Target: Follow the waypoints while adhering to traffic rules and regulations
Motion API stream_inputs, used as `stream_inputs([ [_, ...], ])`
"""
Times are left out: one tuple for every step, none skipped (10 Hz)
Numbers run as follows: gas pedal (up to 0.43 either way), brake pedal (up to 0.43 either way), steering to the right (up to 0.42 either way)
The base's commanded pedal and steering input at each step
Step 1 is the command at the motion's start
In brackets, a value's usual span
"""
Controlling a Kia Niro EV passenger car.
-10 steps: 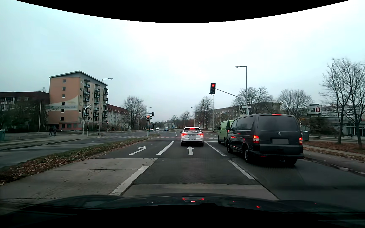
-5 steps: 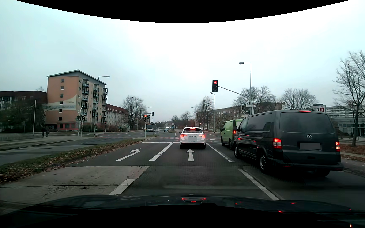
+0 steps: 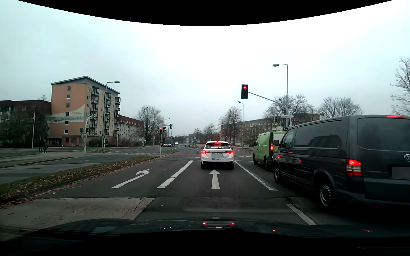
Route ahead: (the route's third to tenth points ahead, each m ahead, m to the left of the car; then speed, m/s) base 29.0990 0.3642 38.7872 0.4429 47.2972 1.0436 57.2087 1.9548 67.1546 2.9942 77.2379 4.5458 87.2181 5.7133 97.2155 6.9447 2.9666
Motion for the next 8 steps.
stream_inputs([
  [0.0,0.116,-0.012],
  [0.0,0.116,-0.012],
  [0.0,0.116,-0.012],
  [0.0,0.122,-0.012],
  [0.0,0.122,-0.012],
  [0.0,0.128,-0.012],
  [0.0,0.122,-0.012],
  [0.0,0.128,-0.011],
])
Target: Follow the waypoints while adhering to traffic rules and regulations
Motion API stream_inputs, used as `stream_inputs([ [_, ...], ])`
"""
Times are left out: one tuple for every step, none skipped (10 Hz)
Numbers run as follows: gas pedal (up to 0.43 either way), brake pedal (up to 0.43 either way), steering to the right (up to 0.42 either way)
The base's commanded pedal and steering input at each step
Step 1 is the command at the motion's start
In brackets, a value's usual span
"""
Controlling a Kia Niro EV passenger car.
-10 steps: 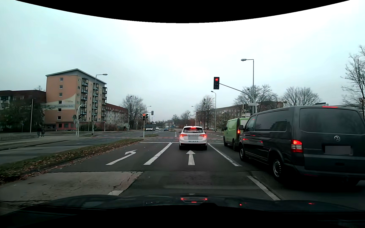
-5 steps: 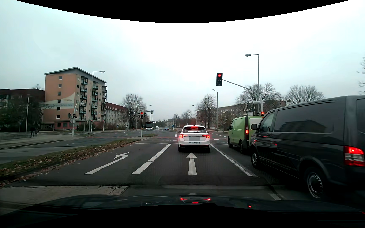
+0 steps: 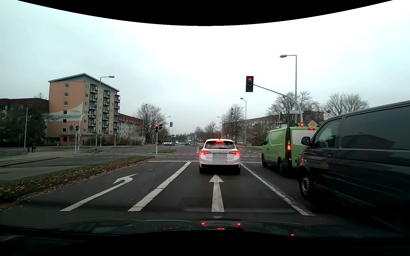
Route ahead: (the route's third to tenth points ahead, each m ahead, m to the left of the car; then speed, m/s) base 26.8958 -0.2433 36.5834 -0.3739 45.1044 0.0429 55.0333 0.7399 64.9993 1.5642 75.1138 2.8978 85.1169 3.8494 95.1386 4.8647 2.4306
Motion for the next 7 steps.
stream_inputs([
  [0.0,0.134,-0.011],
  [0.0,0.134,-0.011],
  [0.0,0.134,-0.011],
  [0.0,0.14,-0.01],
  [0.0,0.14,-0.008],
  [0.0,0.146,-0.007],
  [0.0,0.146,-0.006],
])
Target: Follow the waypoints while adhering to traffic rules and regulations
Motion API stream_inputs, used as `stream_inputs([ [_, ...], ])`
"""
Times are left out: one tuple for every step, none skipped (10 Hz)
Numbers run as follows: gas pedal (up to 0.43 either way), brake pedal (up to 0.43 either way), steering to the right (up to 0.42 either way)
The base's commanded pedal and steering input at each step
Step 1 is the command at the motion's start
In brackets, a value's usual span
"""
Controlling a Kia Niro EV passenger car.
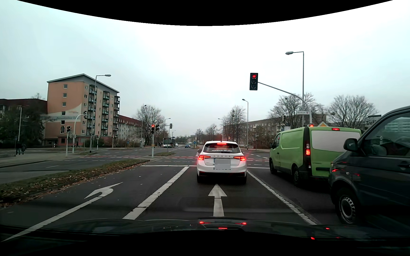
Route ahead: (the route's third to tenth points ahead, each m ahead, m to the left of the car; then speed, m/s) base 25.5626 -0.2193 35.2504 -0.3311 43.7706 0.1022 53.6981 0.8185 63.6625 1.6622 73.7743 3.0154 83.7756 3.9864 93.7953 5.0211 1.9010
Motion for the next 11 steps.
stream_inputs([
  [0.0,0.146,-0.007],
  [0.0,0.146,-0.007],
  [0.0,0.152,-0.007],
  [0.0,0.146,-0.006],
  [0.0,0.152,-0.006],
  [0.0,0.146,-0.005],
  [0.0,0.134,-0.005],
  [0.0,0.122,-0.005],
  [0.0,0.11,-0.005],
  [0.0,0.11,-0.005],
  [0.0,0.104,-0.005],
])
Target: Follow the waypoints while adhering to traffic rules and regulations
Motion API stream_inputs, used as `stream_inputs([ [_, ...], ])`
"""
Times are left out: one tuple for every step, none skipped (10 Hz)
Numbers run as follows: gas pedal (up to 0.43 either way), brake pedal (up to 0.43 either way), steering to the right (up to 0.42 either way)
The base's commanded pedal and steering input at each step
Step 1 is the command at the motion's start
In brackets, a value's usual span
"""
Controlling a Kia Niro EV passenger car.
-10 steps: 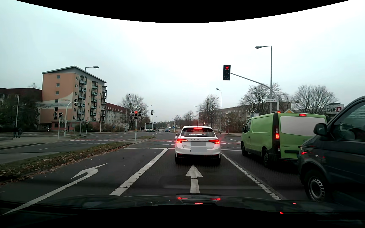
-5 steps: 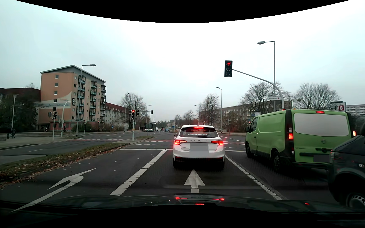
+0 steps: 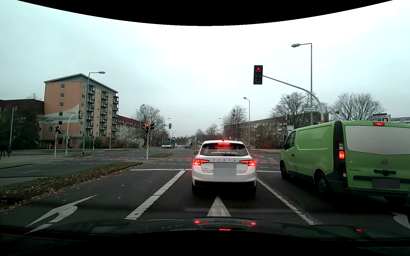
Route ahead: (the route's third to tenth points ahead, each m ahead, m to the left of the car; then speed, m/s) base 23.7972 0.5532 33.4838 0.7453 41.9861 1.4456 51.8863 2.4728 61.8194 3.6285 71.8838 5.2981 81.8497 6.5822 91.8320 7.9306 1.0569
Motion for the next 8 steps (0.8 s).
stream_inputs([
  [0.0,0.098,-0.005],
  [0.0,0.091,-0.005],
  [0.0,0.091,-0.005],
  [0.0,0.085,-0.005],
  [0.0,0.091,-0.005],
  [0.0,0.091,-0.005],
  [0.0,0.091,-0.005],
  [0.0,0.098,-0.004],
])
